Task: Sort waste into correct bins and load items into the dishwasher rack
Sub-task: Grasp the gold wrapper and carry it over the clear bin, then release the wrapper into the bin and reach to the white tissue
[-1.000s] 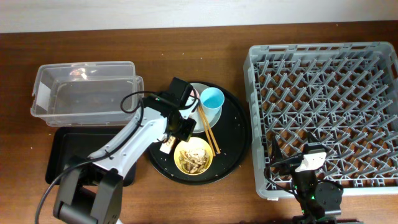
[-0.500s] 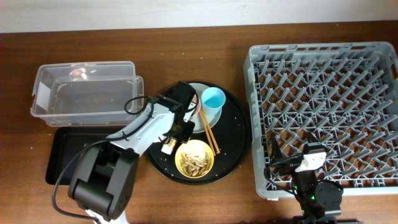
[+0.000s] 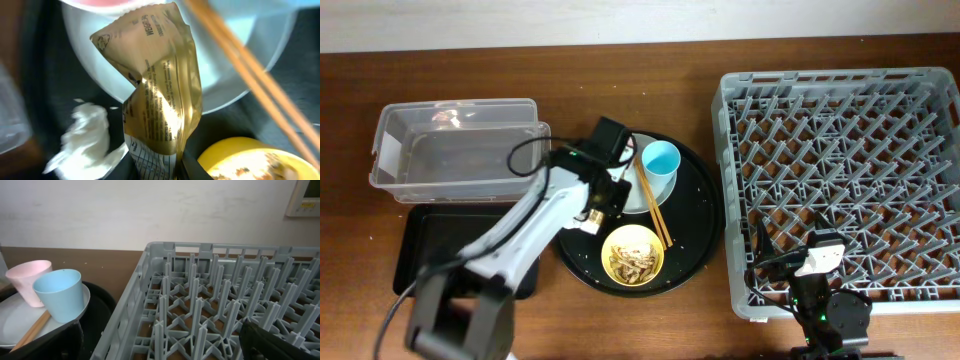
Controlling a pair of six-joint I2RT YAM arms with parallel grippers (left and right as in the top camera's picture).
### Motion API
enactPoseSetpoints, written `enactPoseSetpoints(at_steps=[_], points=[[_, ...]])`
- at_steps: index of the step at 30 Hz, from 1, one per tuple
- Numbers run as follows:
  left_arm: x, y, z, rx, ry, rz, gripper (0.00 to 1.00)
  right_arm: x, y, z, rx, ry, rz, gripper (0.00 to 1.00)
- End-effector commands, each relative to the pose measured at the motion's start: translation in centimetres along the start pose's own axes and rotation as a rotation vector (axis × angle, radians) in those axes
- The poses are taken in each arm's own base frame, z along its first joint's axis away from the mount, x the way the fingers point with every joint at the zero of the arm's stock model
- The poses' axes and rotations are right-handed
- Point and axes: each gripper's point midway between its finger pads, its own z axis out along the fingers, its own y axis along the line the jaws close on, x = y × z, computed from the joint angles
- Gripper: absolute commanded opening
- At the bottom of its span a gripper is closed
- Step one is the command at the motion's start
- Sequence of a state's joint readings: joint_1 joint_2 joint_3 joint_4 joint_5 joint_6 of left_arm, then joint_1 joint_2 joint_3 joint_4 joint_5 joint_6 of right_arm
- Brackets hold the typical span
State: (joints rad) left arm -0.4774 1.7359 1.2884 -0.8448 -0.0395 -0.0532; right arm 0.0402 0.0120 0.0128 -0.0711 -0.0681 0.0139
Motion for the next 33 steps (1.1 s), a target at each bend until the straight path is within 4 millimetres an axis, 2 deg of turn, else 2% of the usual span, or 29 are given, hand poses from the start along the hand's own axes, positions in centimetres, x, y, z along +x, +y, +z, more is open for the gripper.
enactPoseSetpoints(at_steps=[1,7,10,15,20,23,25,30,31,33], points=[[-1.5,0.6,-4.4,-0.023,-0.113,-0.008,0.20,0.3,0.2,0.0,-0.007,0.003,-0.007,0.98],[-1.9,2.3,-8.2,-0.040,-0.209,-0.053,0.19,0.3,0.2,0.0,-0.007,0.003,-0.007,0.98],[-2.1,5.3,-9.8,-0.083,-0.260,-0.124,0.17,0.3,0.2,0.0,-0.007,0.003,-0.007,0.99],[-2.1,12.8,-10.7,-0.197,-0.318,-0.312,0.11,0.3,0.2,0.0,-0.007,0.003,-0.007,0.98],[-2.1,21.3,-12.2,-0.289,-0.444,-0.575,0.11,0.3,0.2,0.0,-0.007,0.003,-0.007,0.99],[-1.9,23.8,-11.4,-0.308,-0.456,-0.639,0.13,0.3,0.2,0.0,-0.007,0.003,-0.007,0.98],[-1.9,24.8,-10.1,-0.314,-0.439,-0.653,0.16,0.3,0.2,0.0,-0.007,0.003,-0.007,0.98],[-1.5,27.0,-5.2,-0.332,-0.366,-0.685,0.17,0.3,0.2,0.0,-0.007,0.003,-0.007,0.98],[-1.4,27.4,-4.4,-0.334,-0.355,-0.690,0.20,0.3,0.2,0.0,-0.007,0.003,-0.007,0.99],[-1.2,27.8,-3.4,-0.334,-0.339,-0.698,0.39,0.3,0.2,0.0,-0.007,0.003,-0.007,0.98]])
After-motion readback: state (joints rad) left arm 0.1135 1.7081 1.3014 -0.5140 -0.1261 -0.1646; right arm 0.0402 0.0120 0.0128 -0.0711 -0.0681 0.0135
